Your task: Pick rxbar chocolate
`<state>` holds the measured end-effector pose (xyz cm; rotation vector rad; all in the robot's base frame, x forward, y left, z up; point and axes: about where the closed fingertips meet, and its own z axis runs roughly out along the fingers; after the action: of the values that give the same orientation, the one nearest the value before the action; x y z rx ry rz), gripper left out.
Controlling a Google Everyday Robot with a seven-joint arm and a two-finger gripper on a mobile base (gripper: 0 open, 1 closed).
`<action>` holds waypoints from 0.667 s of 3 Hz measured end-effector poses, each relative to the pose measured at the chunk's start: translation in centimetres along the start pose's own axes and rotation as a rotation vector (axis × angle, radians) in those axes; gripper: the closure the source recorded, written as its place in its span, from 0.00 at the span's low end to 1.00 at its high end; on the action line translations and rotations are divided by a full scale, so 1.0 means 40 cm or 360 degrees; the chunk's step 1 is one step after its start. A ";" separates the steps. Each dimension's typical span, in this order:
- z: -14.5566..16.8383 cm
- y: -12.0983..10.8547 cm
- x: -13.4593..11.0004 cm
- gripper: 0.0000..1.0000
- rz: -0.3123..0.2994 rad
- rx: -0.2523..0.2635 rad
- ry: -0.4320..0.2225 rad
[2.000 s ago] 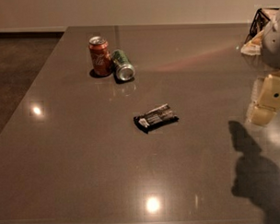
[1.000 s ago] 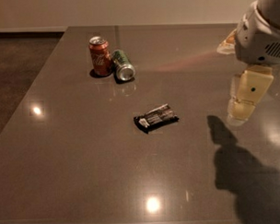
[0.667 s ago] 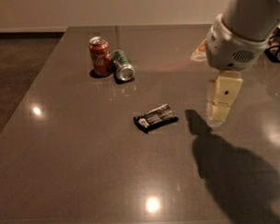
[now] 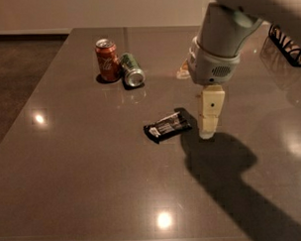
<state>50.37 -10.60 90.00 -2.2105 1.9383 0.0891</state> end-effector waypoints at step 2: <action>0.106 0.011 -0.059 0.00 -0.0136 -0.0133 0.0006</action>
Offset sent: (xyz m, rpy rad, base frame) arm -0.0123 0.0451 -0.0605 -0.0449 0.1201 0.1579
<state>49.98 -7.55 86.20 -2.3449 1.8712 0.1563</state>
